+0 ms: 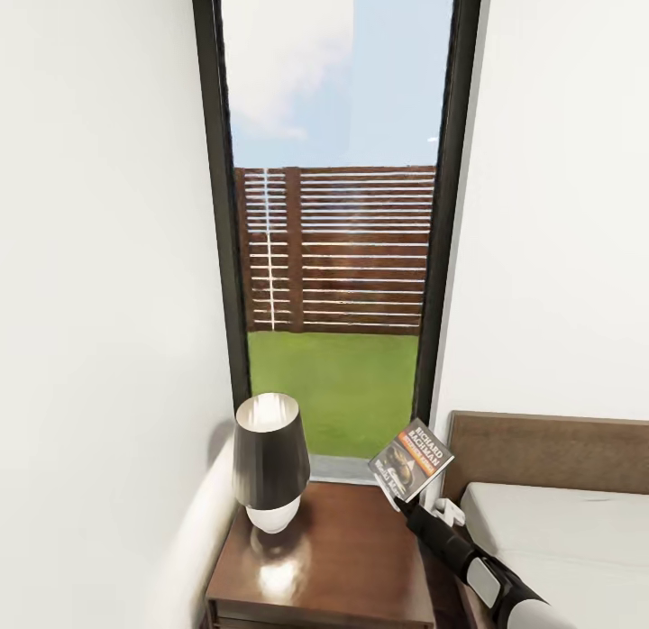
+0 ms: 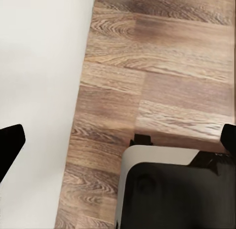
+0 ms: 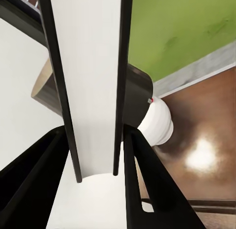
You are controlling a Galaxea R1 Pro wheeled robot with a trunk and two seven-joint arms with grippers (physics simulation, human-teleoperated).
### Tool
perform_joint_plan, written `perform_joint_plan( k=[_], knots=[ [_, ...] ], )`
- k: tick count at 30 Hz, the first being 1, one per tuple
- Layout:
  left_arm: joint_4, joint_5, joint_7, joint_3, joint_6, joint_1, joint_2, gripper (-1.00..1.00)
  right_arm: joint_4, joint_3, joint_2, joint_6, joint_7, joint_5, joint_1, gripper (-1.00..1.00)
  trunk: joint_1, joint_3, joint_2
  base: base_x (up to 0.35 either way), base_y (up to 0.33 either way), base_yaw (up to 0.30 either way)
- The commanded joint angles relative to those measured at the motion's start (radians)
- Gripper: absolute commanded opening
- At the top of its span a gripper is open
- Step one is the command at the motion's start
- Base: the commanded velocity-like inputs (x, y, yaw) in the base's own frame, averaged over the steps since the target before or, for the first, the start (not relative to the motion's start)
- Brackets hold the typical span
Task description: In the bedroom, move the book from the bed onto either nightstand, and place the two sandals side by side next to the bed.
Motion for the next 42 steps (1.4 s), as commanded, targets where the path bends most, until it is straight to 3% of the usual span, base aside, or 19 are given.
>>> perform_joint_plan(
  k=[1,8,22,42],
  knots=[
    [-0.003,0.003,0.005,-0.008,0.014,-0.011,0.0,1.0,-0.002,-0.009,0.0,0.005,0.004,0.009,0.0,-1.0,0.0,-0.001,-0.001,0.0,0.0,0.0],
    [-0.006,-0.01,0.007,-0.009,0.09,-0.074,-0.002,1.0,-0.003,-0.007,0.001,0.005,0.004,0.009,0.0,-1.0,0.0,-0.001,-0.001,0.0,0.0,0.0],
    [-0.007,-0.014,0.005,-0.009,0.126,-0.15,-0.004,1.0,-0.004,-0.006,0.002,0.004,0.004,0.009,0.0,-1.0,0.0,-0.001,-0.001,0.0,0.0,0.0],
    [-0.02,-0.015,0.015,-0.011,0.155,-0.17,-0.017,1.0,-0.001,-0.006,0.004,0.005,0.005,0.009,0.0,-1.0,0.0,-0.001,-0.001,0.0,0.0,0.0]
  ],
)
